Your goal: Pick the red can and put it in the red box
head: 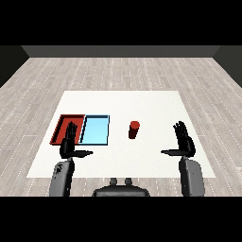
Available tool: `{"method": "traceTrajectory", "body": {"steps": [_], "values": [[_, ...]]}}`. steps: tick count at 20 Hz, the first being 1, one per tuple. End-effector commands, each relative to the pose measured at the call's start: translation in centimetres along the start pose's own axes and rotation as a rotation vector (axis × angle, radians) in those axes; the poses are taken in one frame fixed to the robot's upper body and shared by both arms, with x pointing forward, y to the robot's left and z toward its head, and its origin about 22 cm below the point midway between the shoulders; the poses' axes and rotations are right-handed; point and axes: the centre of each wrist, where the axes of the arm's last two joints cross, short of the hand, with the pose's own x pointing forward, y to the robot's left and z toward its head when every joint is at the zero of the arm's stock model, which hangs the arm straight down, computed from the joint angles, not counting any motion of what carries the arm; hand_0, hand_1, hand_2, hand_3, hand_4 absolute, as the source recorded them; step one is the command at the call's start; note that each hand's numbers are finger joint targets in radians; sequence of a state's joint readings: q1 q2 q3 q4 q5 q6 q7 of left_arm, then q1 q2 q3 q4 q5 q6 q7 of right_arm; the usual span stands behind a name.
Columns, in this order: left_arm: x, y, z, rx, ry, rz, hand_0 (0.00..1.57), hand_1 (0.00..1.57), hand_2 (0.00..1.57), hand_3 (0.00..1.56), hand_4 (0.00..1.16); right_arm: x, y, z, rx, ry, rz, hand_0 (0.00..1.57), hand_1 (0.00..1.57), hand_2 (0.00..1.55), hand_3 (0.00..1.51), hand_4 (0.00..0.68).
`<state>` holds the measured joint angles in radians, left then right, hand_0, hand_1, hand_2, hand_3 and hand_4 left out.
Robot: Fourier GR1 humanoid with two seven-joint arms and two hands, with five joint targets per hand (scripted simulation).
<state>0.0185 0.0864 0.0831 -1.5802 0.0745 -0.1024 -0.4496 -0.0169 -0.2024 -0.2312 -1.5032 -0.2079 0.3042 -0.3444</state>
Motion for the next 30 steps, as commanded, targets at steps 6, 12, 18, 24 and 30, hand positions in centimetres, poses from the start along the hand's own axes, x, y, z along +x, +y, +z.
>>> {"method": "traceTrajectory", "body": {"steps": [6,12,18,24,30], "values": [[0.8,-2.8,1.1,-0.004,-0.022,-0.003,0.0,0.0,0.0,0.0,0.0,0.8,1.5,-1.1,0.035,0.015,-0.039,0.0,0.0,0.0,0.0,0.0],[0.6,-1.9,-0.2,0.008,-0.032,-0.019,0.0,0.0,0.0,0.0,0.0,-2.8,3.1,-2.9,0.03,0.058,-0.071,0.0,0.0,0.0,0.0,0.0],[1.7,-1.6,-1.6,0.007,-0.045,0.011,0.0,0.0,0.0,0.0,0.0,-1.5,3.6,-3.0,0.054,0.064,-0.107,0.0,0.0,0.0,0.0,0.0],[0.3,-0.9,0.4,0.015,-0.028,0.002,0.0,0.0,0.0,0.0,0.0,-0.5,4.8,-3.8,0.063,0.091,-0.133,0.0,0.0,0.0,0.0,0.0],[1.3,-1.0,1.9,0.007,-0.054,0.016,0.0,0.0,0.0,0.0,0.0,-5.0,7.0,-3.9,0.089,0.121,-0.173,0.0,0.0,0.0,0.0,0.0]]}}
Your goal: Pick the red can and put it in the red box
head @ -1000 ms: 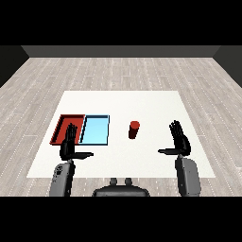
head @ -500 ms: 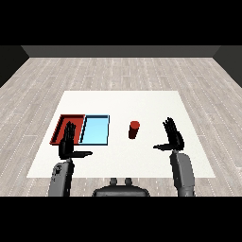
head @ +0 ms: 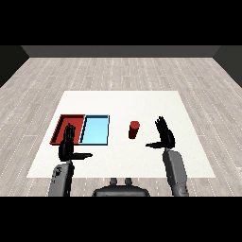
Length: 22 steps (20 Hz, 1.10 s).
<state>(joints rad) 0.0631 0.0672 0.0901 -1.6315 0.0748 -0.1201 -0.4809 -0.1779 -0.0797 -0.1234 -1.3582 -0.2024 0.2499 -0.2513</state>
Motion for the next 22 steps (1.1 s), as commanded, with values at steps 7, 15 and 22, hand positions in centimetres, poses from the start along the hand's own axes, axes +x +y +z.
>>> {"method": "traceTrajectory", "body": {"steps": [7,15,22], "values": [[0.5,0.9,0.2,0.002,-0.004,0.015,0.0,0.0,0.0,0.0,0.0,-3.8,0.5,-2.2,0.012,0.04,-0.029,0.0,0.0,0.0,0.0,0.0],[1.0,-0.7,0.0,0.02,0.011,0.03,0.0,0.0,0.0,0.0,0.0,-5.8,4.1,-2.7,0.016,0.044,-0.031,0.0,0.0,0.0,0.0,0.0],[0.9,-1.2,-0.8,0.017,-0.007,0.014,0.0,0.0,0.0,0.0,0.0,-7.3,4.3,-3.9,-0.004,0.051,-0.039,0.0,0.0,0.0,0.0,0.0]]}}
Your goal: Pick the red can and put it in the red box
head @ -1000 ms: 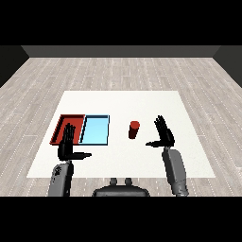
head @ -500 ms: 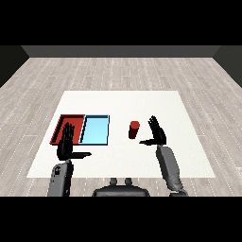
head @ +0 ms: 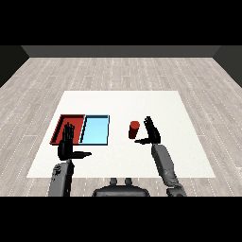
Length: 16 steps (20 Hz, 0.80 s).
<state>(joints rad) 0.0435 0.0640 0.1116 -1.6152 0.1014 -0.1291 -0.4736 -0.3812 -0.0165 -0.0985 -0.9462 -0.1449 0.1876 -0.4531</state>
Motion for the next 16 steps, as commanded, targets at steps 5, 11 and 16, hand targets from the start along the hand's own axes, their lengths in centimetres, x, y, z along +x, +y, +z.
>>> {"method": "traceTrajectory", "body": {"steps": [5,11,16], "values": [[0.9,1.0,-1.3,0.012,-0.006,0.005,0.0,0.0,0.0,0.0,0.0,0.0,2.0,-1.6,0.003,0.02,-0.024,0.0,0.0,0.0,0.0,0.0],[0.6,0.3,0.4,0.008,0.01,-0.001,0.0,0.0,0.0,0.0,0.0,-2.9,1.9,-2.1,0.005,0.049,-0.051,0.0,0.0,0.0,0.0,0.0],[1.9,1.8,-0.1,-0.007,0.012,0.013,0.0,0.0,0.0,0.0,0.0,-1.3,2.7,-2.9,0.007,0.067,-0.061,0.0,0.0,0.0,0.0,0.0]]}}
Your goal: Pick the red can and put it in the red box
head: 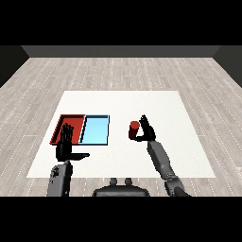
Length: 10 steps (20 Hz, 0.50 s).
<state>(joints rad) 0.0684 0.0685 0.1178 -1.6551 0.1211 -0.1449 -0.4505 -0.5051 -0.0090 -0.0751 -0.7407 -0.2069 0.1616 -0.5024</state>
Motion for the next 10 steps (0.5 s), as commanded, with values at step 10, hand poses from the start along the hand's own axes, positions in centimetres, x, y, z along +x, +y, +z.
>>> {"method": "traceTrajectory", "body": {"steps": [10], "values": [[-1.2,-0.7,-1.9,0.015,-0.006,0.006,0.0,0.0,0.0,0.0,0.0,0.0,-0.1,-0.8,0.02,0.022,0.014,0.0,0.0,0.0,0.0,0.0]]}}
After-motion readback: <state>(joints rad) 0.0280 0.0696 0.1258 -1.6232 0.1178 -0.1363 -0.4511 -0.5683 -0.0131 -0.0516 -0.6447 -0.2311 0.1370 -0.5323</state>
